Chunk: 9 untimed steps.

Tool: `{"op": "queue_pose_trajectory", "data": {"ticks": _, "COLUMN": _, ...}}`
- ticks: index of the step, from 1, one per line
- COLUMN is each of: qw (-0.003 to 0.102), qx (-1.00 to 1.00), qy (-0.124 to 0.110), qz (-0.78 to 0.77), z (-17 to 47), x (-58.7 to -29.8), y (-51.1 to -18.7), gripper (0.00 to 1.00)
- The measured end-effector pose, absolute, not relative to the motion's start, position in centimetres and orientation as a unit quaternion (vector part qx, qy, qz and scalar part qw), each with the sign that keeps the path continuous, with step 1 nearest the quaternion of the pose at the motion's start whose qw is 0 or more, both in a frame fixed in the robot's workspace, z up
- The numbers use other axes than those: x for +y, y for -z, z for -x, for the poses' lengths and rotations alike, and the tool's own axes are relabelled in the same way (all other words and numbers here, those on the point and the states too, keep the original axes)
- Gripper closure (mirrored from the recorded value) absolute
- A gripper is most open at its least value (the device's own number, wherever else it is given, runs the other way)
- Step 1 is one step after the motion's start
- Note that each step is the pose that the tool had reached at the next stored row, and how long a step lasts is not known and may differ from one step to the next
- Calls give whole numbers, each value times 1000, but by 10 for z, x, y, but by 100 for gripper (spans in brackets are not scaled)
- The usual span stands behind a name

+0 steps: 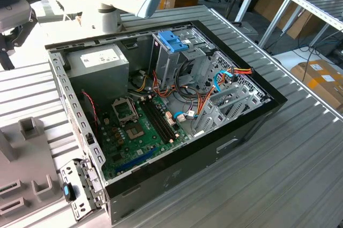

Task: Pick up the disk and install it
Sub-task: 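Reach for the disk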

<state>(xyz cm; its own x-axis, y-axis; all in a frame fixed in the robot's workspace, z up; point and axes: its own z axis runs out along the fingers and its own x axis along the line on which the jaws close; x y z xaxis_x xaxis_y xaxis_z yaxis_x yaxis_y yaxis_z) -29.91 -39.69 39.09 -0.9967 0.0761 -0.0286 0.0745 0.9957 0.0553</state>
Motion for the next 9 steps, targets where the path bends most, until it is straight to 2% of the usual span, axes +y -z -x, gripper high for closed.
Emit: {"op": "queue_pose_trajectory", "data": {"ticks": 9, "qw": 15, "qx": 999, "qy": -27, "qz": -38, "z": 302, "x": -397, "y": -391, "gripper": 89}}
